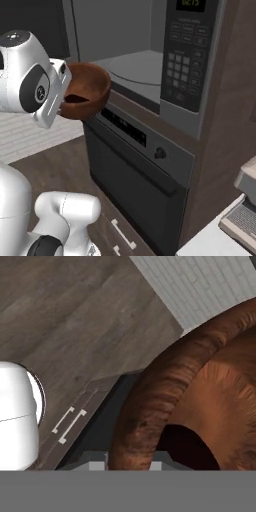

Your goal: Pick the avocado from the sink and place it in the bowl. Then pick the bowl and place it in the microwave. Then close the microwave door and press the start button.

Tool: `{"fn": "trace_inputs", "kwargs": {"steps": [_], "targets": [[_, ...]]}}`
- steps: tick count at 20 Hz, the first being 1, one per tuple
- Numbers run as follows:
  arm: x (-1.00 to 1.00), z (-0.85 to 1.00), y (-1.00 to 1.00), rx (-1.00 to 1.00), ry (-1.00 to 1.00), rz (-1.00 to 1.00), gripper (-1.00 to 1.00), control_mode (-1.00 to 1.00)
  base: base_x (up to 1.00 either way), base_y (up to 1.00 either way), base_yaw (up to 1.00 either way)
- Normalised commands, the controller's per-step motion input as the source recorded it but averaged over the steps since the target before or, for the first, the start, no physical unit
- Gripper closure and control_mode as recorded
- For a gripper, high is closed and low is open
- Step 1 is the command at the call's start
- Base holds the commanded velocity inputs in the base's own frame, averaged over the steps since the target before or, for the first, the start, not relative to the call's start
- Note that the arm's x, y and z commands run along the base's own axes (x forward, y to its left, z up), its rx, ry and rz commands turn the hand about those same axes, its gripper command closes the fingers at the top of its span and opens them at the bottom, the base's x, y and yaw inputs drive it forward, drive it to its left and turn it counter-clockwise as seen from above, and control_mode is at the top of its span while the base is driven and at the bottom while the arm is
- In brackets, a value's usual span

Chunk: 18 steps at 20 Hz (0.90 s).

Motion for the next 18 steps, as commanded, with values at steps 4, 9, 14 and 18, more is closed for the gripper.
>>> {"fn": "trace_inputs", "kwargs": {"steps": [4, 9, 14, 18], "targets": [[0.0, 0.0, 0.0, 0.0, 0.0, 0.0, 1.0, 1.0, 0.16, 0.27, -0.02], [0.0, 0.0, 0.0, 0.0, 0.0, 0.0, 1.0, 1.0, 0.32, 0.28, 0.0], [0.0, 0.0, 0.0, 0.0, 0.0, 0.0, 1.0, 1.0, 0.55, 0.05, 0.0], [0.0, 0.0, 0.0, 0.0, 0.0, 0.0, 1.0, 1.0, 0.05, -0.01, 0.08]]}}
